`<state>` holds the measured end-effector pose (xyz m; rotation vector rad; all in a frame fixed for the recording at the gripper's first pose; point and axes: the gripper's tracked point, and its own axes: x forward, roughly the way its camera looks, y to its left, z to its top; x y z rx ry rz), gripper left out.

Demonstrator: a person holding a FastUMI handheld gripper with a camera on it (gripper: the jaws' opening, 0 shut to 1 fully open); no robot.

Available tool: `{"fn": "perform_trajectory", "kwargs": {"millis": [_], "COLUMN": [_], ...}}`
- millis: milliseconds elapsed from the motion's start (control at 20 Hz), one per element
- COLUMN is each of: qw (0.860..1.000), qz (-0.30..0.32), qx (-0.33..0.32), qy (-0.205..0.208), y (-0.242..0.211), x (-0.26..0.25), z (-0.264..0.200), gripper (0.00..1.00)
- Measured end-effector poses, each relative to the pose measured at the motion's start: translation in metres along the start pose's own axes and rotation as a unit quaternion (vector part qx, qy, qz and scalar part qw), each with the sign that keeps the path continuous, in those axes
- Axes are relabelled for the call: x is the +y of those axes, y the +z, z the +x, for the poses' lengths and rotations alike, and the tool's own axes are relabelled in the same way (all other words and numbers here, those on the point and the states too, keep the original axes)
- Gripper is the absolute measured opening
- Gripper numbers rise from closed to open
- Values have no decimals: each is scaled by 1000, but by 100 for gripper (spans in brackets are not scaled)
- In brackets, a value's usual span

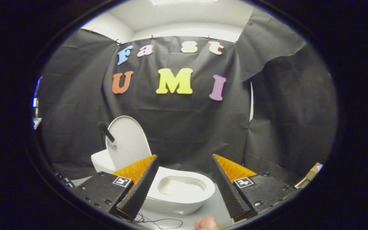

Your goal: Open the toilet lid.

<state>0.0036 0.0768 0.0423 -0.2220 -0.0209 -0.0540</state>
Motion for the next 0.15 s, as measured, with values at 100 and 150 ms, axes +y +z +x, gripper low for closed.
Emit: {"fn": "perform_trajectory", "kwargs": {"millis": [100, 150], "qw": [1000, 1000], "qz": [10, 16], "qx": [-3, -3], "qy": [-12, -18], "y": [-10, -15], "x": [-17, -26], "z": [-9, -12], "gripper": [100, 100]}}
